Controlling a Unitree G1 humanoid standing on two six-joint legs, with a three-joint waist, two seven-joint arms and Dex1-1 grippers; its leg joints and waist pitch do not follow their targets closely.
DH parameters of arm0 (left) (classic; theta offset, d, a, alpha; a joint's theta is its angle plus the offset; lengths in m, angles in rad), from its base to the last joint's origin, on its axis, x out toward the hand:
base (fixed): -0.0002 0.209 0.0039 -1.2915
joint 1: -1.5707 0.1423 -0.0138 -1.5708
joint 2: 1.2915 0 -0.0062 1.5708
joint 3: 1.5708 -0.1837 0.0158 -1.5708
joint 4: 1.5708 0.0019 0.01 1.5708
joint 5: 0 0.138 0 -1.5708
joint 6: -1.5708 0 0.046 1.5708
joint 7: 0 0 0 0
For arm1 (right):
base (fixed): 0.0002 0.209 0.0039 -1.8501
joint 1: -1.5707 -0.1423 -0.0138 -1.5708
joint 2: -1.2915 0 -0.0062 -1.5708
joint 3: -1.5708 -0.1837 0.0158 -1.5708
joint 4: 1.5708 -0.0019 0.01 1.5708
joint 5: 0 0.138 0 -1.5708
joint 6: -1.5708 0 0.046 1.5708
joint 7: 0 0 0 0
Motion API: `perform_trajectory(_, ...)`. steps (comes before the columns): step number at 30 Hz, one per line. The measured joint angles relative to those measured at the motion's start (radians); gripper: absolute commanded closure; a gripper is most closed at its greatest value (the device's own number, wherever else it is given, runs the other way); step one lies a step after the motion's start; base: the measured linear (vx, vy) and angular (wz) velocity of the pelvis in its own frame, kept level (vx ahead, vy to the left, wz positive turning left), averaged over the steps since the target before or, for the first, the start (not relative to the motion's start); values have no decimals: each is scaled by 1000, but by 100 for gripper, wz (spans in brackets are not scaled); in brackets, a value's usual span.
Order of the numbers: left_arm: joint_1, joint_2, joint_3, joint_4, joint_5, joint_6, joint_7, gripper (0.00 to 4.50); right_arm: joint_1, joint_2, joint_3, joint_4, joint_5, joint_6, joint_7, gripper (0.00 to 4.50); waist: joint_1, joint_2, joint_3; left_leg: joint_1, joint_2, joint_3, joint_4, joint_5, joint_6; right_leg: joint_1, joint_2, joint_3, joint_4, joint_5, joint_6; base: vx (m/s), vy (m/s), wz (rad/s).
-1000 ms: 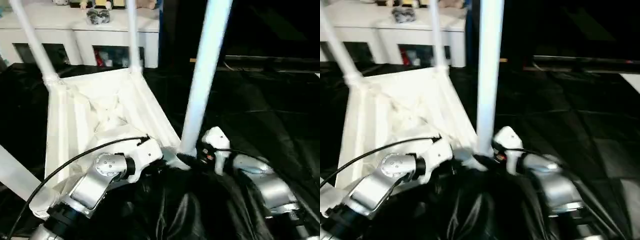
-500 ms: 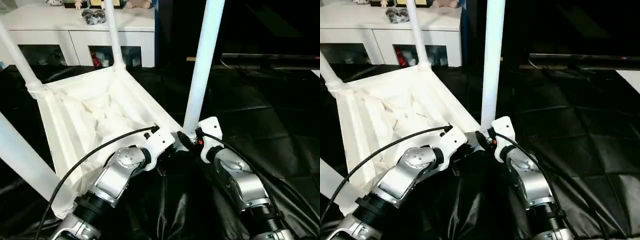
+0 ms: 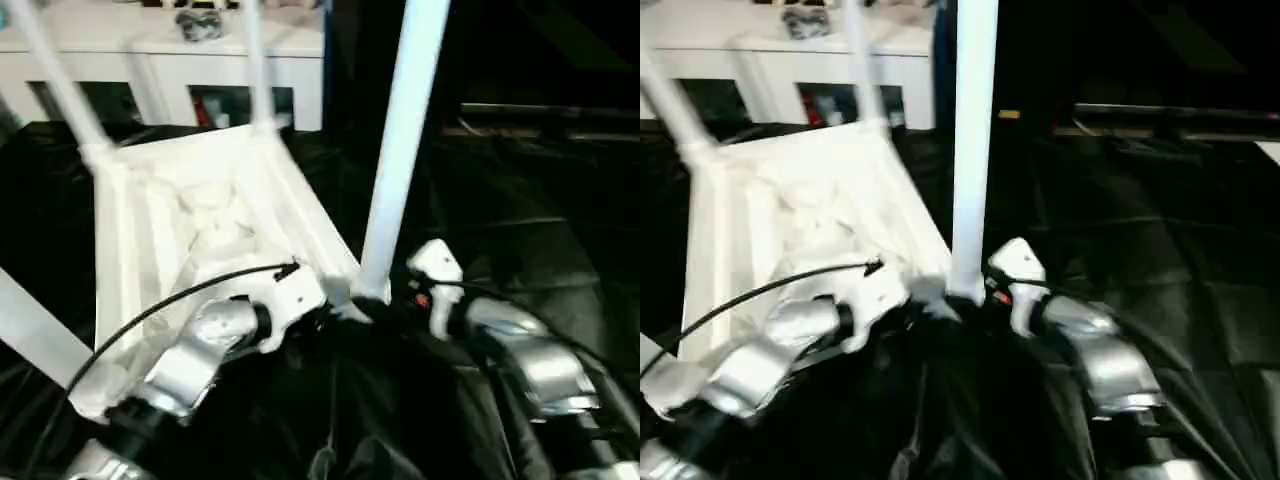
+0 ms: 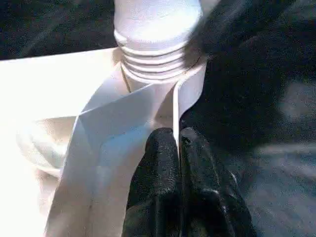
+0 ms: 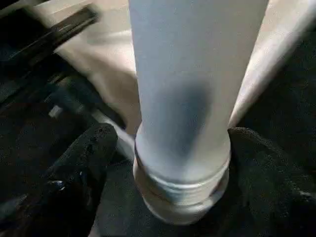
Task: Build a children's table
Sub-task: Rotate leg to tighten
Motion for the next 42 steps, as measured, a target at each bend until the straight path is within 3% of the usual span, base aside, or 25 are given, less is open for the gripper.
perform_trajectory(5, 12, 36, -14, -27, -34, -10, -99, 450, 0, -33, 43, -7, 11, 0, 92, 59, 10, -1, 1, 4, 0, 6, 0, 0, 0, 0, -4, 0, 0, 0, 0, 0, 0, 0)
perform_trajectory(11, 10, 63, -20, -29, -46, -27, -155, 450, -8, -44, 63, -4, 10, -1, 139, 125, 12, -5, 2, 7, 0, 13, 0, 0, 1, 1, -6, 3, 0, 0, 0, 0, 0, 0)
perform_trajectory(18, 2, 73, -14, -10, -54, -39, -187, 450, -26, -56, 92, 6, -16, -32, 165, 172, 16, -5, 2, 8, 0, 14, 0, 0, 1, 1, -6, 3, 2, 0, 0, 0, 0, 0)
perform_trajectory(29, -7, 59, -14, 11, -48, -43, -183, 450, -21, -43, 90, 13, -22, -44, 160, 184, 20, -5, 2, 11, 1, 17, 0, 0, 1, 2, -6, 4, 4, 0, 0, 0, 0, 0)
perform_trajectory(33, -36, 2, 6, 61, -26, 1, -101, 450, 3, 37, 28, 42, -41, -44, 8, 184, 19, -8, 2, 16, 1, 18, 0, -3, -5, 5, -7, 5, 5, 0, 0, 0, 0, 0)
perform_trajectory(37, -70, -62, 19, 103, 6, 55, 10, 450, -2, 157, -32, 94, -63, -44, -212, 184, -3, -9, 3, 16, 1, 19, 0, -1, -7, 5, -7, 5, 4, -3, 5, 0, 0, 0)
perform_trajectory(42, -108, -143, 28, 148, 52, 104, 141, 450, -37, 283, -88, 152, -91, -31, -449, 184, -15, -9, 3, 15, 1, 19, 1, 0, -7, 3, -7, 5, 3, -2, 4, 0, 0, 0)
